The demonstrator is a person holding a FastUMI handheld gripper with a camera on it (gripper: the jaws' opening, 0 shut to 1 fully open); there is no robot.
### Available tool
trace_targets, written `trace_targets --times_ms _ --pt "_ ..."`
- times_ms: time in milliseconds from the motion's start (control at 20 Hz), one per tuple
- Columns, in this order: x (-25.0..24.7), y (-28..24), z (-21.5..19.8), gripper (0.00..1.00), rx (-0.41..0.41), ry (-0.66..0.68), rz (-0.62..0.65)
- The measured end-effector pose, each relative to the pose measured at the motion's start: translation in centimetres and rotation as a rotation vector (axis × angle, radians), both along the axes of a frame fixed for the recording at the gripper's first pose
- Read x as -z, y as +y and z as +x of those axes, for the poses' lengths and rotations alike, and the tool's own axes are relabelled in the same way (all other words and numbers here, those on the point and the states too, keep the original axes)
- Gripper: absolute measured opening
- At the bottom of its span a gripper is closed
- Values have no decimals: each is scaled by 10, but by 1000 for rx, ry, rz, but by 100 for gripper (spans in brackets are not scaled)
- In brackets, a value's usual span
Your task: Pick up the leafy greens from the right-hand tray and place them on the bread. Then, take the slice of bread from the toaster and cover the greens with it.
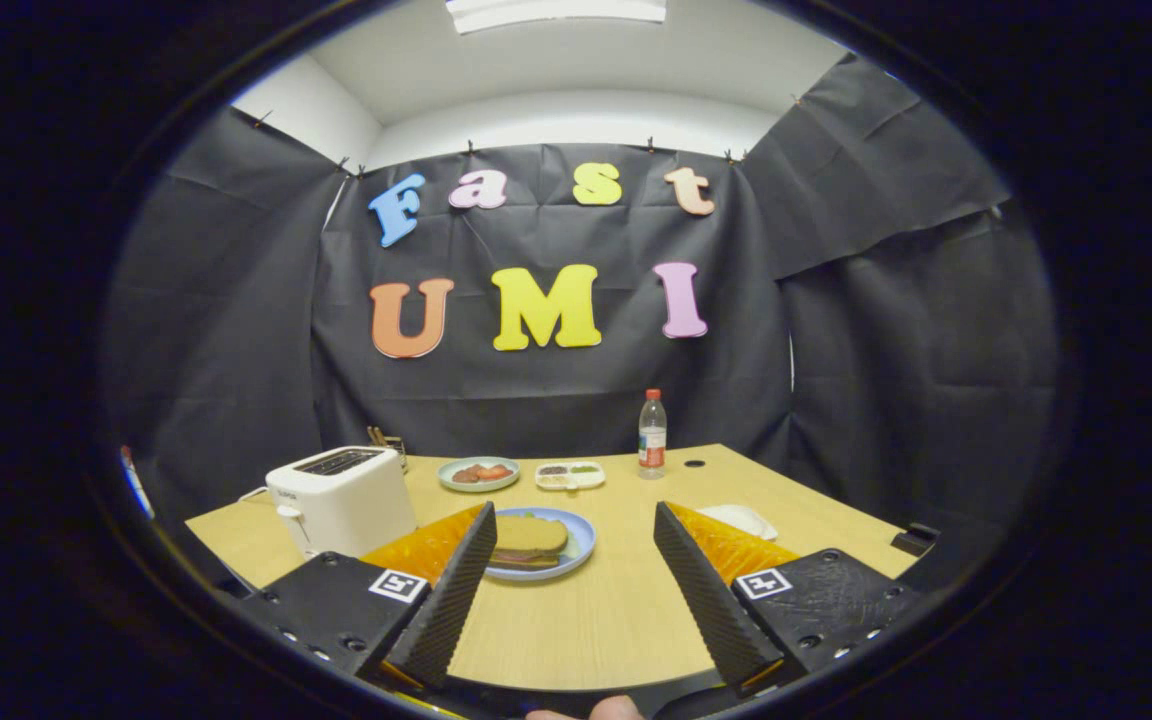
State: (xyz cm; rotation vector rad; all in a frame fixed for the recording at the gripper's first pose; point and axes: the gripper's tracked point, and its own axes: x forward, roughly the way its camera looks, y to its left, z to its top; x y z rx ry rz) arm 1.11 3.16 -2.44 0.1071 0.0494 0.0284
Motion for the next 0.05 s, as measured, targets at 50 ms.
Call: trace_targets --times_ms 50 --pt "3 2 -1 96 -4 5 3"
